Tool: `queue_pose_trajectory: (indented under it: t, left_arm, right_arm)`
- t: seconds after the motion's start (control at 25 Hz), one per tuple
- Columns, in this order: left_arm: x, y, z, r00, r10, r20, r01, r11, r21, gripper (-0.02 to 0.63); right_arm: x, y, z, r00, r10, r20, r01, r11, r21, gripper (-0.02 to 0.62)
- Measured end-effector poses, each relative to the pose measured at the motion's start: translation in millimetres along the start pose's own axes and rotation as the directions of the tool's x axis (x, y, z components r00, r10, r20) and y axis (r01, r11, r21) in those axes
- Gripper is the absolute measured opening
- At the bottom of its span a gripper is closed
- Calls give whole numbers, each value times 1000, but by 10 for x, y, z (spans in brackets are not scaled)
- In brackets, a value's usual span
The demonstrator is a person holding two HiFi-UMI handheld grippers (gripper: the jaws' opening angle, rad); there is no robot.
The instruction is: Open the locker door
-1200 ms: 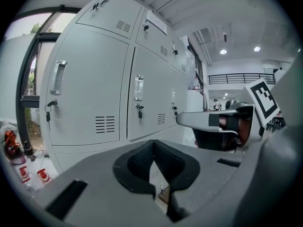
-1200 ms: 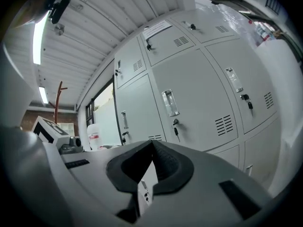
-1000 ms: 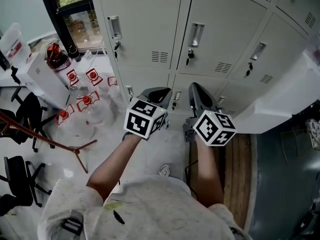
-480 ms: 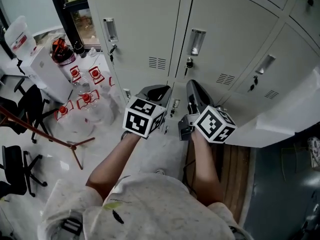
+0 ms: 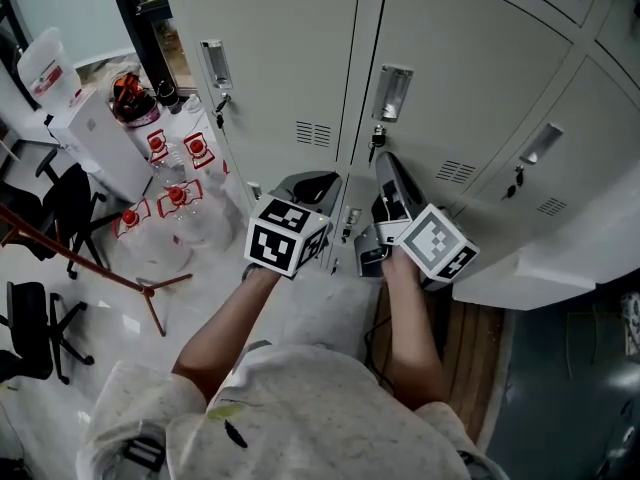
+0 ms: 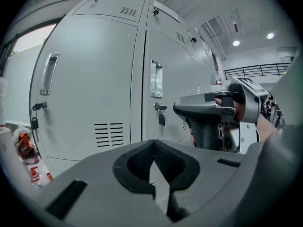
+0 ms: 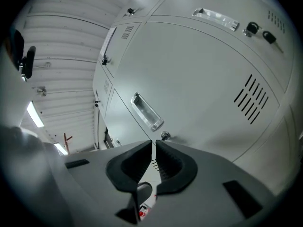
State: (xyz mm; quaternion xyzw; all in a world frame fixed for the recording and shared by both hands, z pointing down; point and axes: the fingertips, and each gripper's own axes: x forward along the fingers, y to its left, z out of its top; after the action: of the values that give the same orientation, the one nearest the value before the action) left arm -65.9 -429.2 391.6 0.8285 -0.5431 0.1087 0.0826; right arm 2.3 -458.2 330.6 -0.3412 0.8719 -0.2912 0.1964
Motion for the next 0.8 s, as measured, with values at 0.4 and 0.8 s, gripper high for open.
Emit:
queue_pose_trajectory:
  t: [0.4, 0.8]
  left_arm:
    - [134, 90, -36, 1000, 16, -13, -16, 1000, -2, 6]
    - [241, 219, -54, 999, 31, -9, -31, 999, -19, 6]
  right_arm:
    - [165, -82, 44, 999, 43, 7, -44, 995, 89, 72]
    - [337, -236, 13, 1000, 22, -6, -20, 967, 254, 129]
